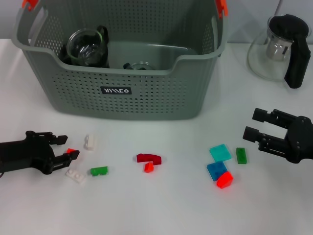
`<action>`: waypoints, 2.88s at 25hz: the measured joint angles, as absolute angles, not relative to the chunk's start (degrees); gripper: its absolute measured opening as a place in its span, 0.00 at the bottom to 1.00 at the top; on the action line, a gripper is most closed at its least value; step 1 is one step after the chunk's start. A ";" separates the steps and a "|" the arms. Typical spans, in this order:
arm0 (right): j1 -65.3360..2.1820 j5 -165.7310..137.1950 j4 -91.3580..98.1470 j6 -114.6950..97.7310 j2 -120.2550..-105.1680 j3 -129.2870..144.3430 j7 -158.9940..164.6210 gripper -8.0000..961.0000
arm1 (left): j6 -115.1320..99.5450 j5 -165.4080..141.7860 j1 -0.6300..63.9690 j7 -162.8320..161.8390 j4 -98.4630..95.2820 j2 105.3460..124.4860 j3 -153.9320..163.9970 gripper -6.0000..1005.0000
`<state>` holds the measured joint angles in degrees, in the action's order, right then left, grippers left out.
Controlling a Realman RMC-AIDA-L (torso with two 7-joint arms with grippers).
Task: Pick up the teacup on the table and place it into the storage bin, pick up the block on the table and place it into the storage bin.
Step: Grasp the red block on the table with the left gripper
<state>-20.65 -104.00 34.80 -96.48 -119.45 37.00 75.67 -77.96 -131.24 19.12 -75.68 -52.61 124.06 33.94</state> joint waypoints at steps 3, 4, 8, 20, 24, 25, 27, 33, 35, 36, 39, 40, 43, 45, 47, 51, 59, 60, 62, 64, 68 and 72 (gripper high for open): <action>-20.76 -104.08 34.80 -96.47 -119.45 37.00 75.68 0.79 | -77.01 -131.27 19.30 -75.67 -52.13 124.11 34.24 0.52; -20.78 -104.11 34.80 -96.46 -119.44 37.00 75.68 0.79 | -76.88 -131.30 19.40 -75.67 -51.88 124.08 34.30 0.52; -20.76 -104.14 34.80 -96.43 -119.44 37.00 75.68 0.79 | -77.02 -131.72 19.60 -75.66 -51.38 123.96 34.37 0.52; -20.61 -103.94 34.80 -96.41 -119.44 36.91 75.68 0.79 | -81.27 -132.21 19.04 -77.25 -52.60 124.02 34.38 0.52; -20.65 -103.94 34.80 -96.44 -119.44 36.91 75.67 0.79 | -82.20 -133.60 19.02 -78.16 -53.36 124.11 34.17 0.52; -20.65 -103.94 34.80 -96.44 -119.44 36.91 75.67 0.79 | -82.39 -133.94 19.00 -78.43 -53.52 124.12 34.15 0.52; -20.66 -103.95 34.80 -96.44 -119.44 36.91 75.67 0.79 | -82.64 -134.15 18.96 -78.76 -53.78 124.13 34.06 0.52; -20.75 -104.11 34.80 -96.45 -119.44 36.91 75.67 0.79 | -82.39 -133.72 19.18 -78.86 -53.90 124.27 34.05 0.49; -20.75 -104.11 34.80 -96.46 -119.44 36.91 75.67 0.79 | -82.36 -133.71 19.16 -78.54 -53.90 124.30 34.22 0.48; -20.73 -104.08 34.80 -96.46 -119.43 36.91 75.67 0.79 | -82.35 -133.69 19.15 -78.28 -53.90 124.30 34.28 0.47; -20.69 -103.89 34.80 -96.46 -119.37 36.91 75.67 0.79 | -82.24 -133.66 19.11 -77.52 -53.89 124.30 34.27 0.47; -20.70 -103.89 34.80 -96.46 -119.37 36.92 75.67 0.79 | -82.16 -133.32 19.10 -76.69 -53.88 124.30 34.06 0.47; -20.85 -103.97 34.81 -96.41 -119.35 36.91 75.66 0.79 | -81.96 -129.89 18.98 -73.27 -53.18 124.35 32.78 0.47; -21.02 -104.04 34.80 -96.10 -119.35 36.91 75.60 0.79 | -81.81 -125.48 18.86 -69.42 -51.25 124.35 30.75 0.48; -21.13 -104.08 34.80 -95.80 -119.37 36.91 75.58 0.79 | -81.87 -121.64 18.82 -65.07 -47.67 124.27 28.26 0.48; -21.29 -104.11 34.80 -95.89 -119.40 36.91 75.60 0.79 | -83.04 -119.56 18.24 -59.73 -42.60 124.31 24.73 0.48; -21.17 -104.10 34.79 -95.83 -119.33 36.91 75.63 0.79 | -87.13 -118.60 15.24 -53.77 -41.14 124.51 24.03 0.47; -21.16 -104.11 34.76 -95.79 -119.32 36.91 75.63 0.79 | -86.43 -118.65 15.17 -53.00 -40.56 124.52 24.02 0.47; -21.15 -104.11 34.72 -95.79 -119.33 36.91 75.64 0.79 | -84.13 -119.05 15.33 -52.40 -38.88 124.53 24.01 0.46; -21.14 -104.13 34.71 -95.78 -119.33 36.91 75.65 0.79 | -82.85 -119.22 15.40 -52.31 -38.03 124.54 24.00 0.46; -21.01 -104.15 34.71 -95.76 -119.34 36.91 75.67 0.79 | -81.21 -119.26 15.17 -51.44 -37.18 124.54 23.99 0.44; -20.86 -104.16 34.71 -95.70 -119.22 36.91 75.67 0.79 | -79.89 -119.43 15.11 -51.11 -36.85 124.54 24.23 0.43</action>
